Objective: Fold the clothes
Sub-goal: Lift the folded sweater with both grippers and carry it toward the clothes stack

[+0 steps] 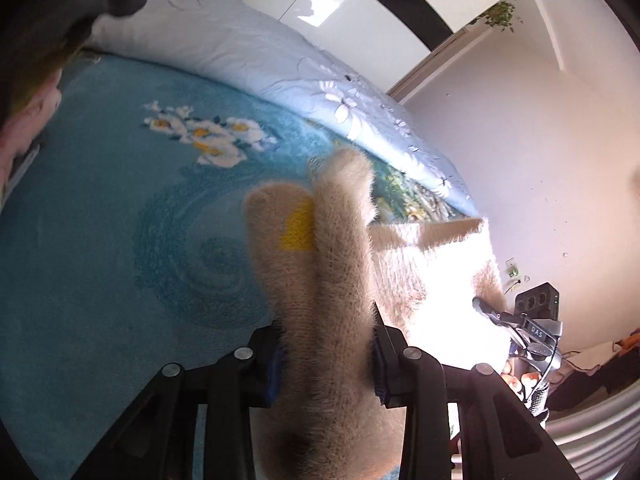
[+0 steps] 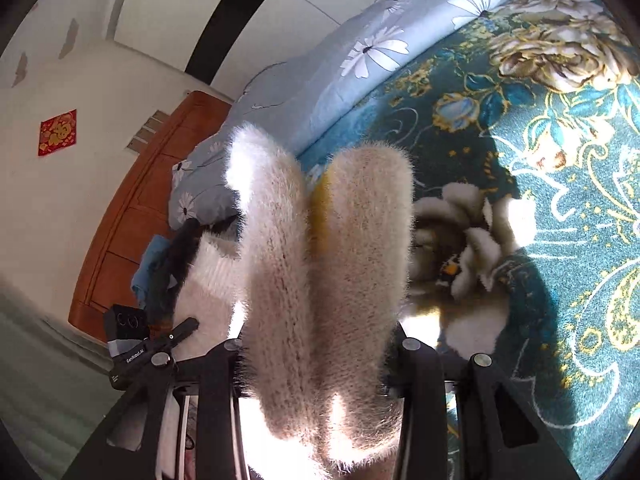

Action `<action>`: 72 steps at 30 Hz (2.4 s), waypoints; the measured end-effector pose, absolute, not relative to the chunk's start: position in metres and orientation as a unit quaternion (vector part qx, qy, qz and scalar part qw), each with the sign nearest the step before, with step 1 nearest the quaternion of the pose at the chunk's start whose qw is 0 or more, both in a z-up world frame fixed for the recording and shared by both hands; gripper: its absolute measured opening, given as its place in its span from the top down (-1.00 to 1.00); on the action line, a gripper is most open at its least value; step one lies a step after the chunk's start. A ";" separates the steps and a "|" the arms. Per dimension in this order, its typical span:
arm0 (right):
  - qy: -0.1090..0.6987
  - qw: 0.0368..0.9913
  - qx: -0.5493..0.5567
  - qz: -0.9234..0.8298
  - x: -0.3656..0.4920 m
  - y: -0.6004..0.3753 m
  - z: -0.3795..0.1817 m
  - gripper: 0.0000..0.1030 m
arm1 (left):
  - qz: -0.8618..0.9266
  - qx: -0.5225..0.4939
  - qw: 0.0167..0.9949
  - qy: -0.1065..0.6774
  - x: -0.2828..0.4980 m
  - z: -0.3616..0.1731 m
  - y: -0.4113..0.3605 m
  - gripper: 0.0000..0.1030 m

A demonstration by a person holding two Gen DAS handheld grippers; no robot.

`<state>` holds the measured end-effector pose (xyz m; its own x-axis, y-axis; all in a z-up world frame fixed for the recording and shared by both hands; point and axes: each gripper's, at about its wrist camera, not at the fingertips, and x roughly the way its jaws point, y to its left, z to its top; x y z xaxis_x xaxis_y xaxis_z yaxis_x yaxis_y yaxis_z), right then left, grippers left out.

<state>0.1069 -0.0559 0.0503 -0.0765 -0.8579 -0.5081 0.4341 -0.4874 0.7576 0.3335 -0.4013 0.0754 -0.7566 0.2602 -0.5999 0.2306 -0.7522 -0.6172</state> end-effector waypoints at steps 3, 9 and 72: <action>-0.208 0.487 0.465 -0.710 0.121 -0.063 0.100 0.22 | 0.889 -0.316 0.019 -0.330 0.360 0.124 -0.407 0.29; -0.179 0.550 0.399 -0.711 0.158 -0.124 0.203 0.22 | 0.921 -0.258 -0.001 -0.293 0.402 0.223 -0.466 0.29; 0.037 0.623 0.317 -0.714 0.236 -0.520 0.252 -0.05 | 0.872 -0.258 -0.274 -0.313 0.518 0.204 -0.811 0.03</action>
